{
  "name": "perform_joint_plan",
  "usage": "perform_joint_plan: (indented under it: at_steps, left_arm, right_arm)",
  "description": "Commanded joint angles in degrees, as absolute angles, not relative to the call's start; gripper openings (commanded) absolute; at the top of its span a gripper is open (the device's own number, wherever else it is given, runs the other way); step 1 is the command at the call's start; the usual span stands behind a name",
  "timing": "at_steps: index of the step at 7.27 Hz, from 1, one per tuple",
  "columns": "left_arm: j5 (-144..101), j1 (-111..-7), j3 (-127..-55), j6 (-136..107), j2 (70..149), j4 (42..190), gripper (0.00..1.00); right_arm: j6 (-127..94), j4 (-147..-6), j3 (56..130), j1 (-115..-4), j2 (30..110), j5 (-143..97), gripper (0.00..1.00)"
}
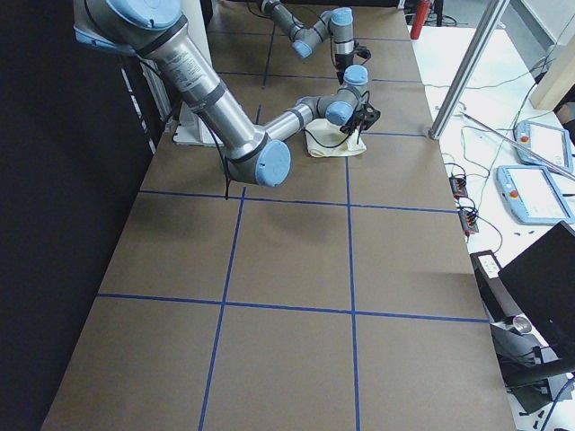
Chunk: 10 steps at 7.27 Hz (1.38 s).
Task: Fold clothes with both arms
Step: 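Release the fold and raise the right gripper away while the left gripper stays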
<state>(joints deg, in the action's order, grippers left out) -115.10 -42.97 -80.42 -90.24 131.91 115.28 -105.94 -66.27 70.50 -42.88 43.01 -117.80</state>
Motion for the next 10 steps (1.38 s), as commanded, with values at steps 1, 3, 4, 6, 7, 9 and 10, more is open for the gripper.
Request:
perform_joint_plan:
  at_steps: [1, 3, 4, 6, 7, 9, 10]
  left_arm:
    - [-112.3, -43.0, -80.1, -87.4, 132.1, 115.1, 0.99]
    - [-111.9, -45.2, -77.1, -81.1, 132.6, 115.0, 1.00]
    - [-112.2, -45.2, -77.3, -80.9, 132.6, 115.3, 1.00]
    - [-112.3, -44.5, -82.5, -81.3, 130.1, 119.1, 1.00]
    - [-112.3, -42.1, -83.6, -82.9, 126.9, 126.2, 1.00]
    - [-112.3, -39.8, -81.0, -85.9, 125.7, 134.6, 1.00]
    - [-112.3, -39.3, -79.4, -86.4, 125.8, 137.5, 1.00]
  right_arm:
    - [-105.9, -66.3, 70.2, -44.5, 42.8, -118.3, 1.00]
    - [-102.1, -66.3, 70.0, -49.0, 43.1, -125.5, 1.00]
    - [-100.5, -66.3, 70.0, -49.3, 43.1, -125.6, 1.00]
    - [-96.5, -66.7, 70.4, -50.3, 43.6, -125.8, 1.00]
    - [-94.8, -67.0, 71.5, -51.1, 43.8, -125.9, 1.00]
    - [-91.0, -67.1, 75.0, -52.7, 46.3, -126.5, 1.00]
    - [-89.6, -67.1, 76.6, -53.5, 47.4, -127.0, 1.00]
